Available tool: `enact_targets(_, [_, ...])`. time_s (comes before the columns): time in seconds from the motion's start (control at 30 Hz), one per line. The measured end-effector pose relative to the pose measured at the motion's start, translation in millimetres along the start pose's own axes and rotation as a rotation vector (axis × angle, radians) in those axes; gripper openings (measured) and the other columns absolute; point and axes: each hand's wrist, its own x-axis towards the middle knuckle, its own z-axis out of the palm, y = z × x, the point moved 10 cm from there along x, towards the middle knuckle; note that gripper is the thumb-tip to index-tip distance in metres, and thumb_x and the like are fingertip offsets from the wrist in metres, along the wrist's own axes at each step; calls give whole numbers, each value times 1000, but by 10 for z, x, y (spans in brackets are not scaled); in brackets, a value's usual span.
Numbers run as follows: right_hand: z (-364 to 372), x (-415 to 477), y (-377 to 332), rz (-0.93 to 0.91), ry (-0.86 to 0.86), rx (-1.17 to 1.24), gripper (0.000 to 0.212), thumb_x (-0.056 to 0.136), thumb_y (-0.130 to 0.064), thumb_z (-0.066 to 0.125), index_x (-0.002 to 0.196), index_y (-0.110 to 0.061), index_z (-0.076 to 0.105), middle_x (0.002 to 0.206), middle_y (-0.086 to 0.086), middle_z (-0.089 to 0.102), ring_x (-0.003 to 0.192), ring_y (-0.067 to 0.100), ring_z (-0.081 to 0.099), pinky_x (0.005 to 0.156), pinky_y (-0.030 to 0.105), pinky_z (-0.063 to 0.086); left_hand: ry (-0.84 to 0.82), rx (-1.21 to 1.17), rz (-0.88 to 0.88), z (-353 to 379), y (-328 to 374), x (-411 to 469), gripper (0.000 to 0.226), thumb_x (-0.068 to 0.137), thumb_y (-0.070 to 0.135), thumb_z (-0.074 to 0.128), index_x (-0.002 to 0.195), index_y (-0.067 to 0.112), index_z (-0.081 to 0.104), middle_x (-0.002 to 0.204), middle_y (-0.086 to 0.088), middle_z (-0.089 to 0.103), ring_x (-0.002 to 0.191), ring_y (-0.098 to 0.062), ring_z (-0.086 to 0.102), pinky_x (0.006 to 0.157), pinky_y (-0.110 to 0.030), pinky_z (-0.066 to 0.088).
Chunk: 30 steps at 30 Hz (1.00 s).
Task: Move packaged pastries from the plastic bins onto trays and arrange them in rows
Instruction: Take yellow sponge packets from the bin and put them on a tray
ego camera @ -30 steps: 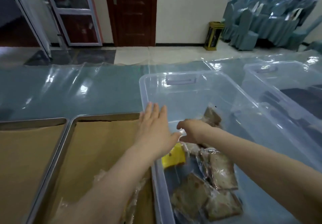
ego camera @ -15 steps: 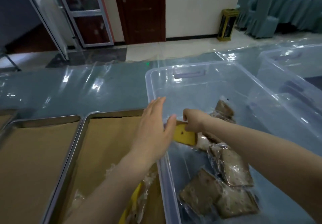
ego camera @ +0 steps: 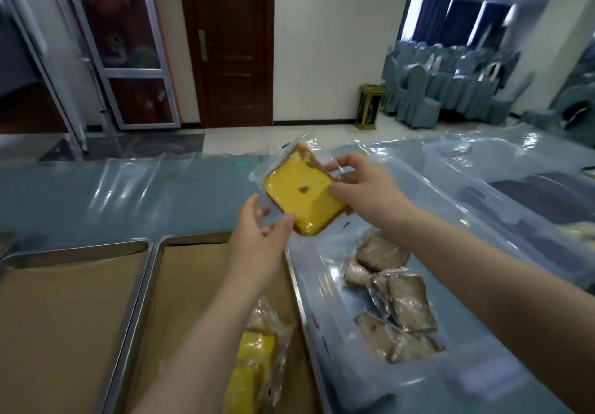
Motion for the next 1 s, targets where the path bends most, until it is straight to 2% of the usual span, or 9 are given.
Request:
enact_targets(0.17, [502, -415, -152, 19, -109, 75, 23, 86, -7, 65, 100, -23, 55, 81, 11, 67, 64, 13, 60, 64, 29, 55, 54, -258, -133, -423, -176, -118, 15, 88, 21, 63, 102, 24, 61, 96, 3, 71, 81, -12, 70, 64, -24, 56])
enact_targets(0.27, [556, -604, 9, 48, -87, -78, 26, 86, -18, 67, 105, -29, 54, 98, 2, 71, 83, 16, 67, 80, 36, 54, 81, -176, -199, -719, -506, -221, 15, 90, 19, 61, 104, 24, 60, 100, 4, 68, 86, -15, 67, 71, -31, 57])
enact_targets(0.43, [541, -866, 302, 21, -62, -456, 44, 84, -31, 66, 124, -32, 48, 124, -9, 59, 116, 8, 54, 98, 34, 45, -28, 161, -354, -814, -1327, -355, 25, 92, 20, 58, 117, 16, 58, 105, 0, 66, 87, -17, 63, 74, -37, 53])
enact_targets(0.53, [408, -907, 351, 21, 4, -503, 47, 84, -33, 65, 128, -30, 49, 128, -12, 56, 118, 7, 52, 100, 30, 42, -37, 217, -415, -828, -1607, -396, 45, 92, 16, 57, 135, 15, 44, 129, -6, 56, 100, -21, 58, 84, -36, 49])
enact_targets(0.63, [273, -909, 423, 47, 29, -531, 47, 87, -30, 64, 131, -29, 49, 131, -11, 56, 119, 10, 53, 102, 32, 42, 43, 322, -277, -885, -1424, -332, 52, 92, 17, 55, 141, 20, 39, 135, -4, 52, 114, -23, 53, 77, -27, 45])
enact_targets(0.73, [173, -921, 568, 93, 36, -594, 48, 88, -32, 63, 135, -30, 49, 134, -11, 54, 115, 12, 55, 99, 27, 40, 10, 462, -47, -694, -981, -281, 45, 91, 19, 54, 135, 24, 48, 99, 8, 60, 80, -8, 56, 74, -28, 42])
enact_targets(0.8, [90, -918, 688, 119, 37, -605, 49, 88, -33, 63, 135, -29, 50, 135, -10, 55, 118, 12, 54, 95, 22, 37, -21, 497, 31, -534, -760, -285, 44, 90, 21, 53, 134, 28, 49, 102, 13, 58, 70, 6, 48, 73, -25, 39])
enact_targets(0.9, [-85, -884, 866, 145, 20, -611, 48, 87, -36, 63, 134, -29, 51, 135, -11, 55, 121, 11, 51, 95, 22, 37, -71, 484, 114, -284, -505, -312, 44, 90, 23, 53, 134, 29, 48, 129, 12, 56, 105, -10, 58, 84, -27, 44])
enact_targets(1.0, [-351, -799, 1080, 194, -4, -659, 49, 85, -38, 64, 132, -29, 52, 133, -7, 56, 119, 15, 52, 88, 23, 37, -99, 467, 188, -19, -235, -305, 45, 89, 23, 55, 133, 28, 46, 132, 13, 54, 117, -12, 52, 85, -25, 39])
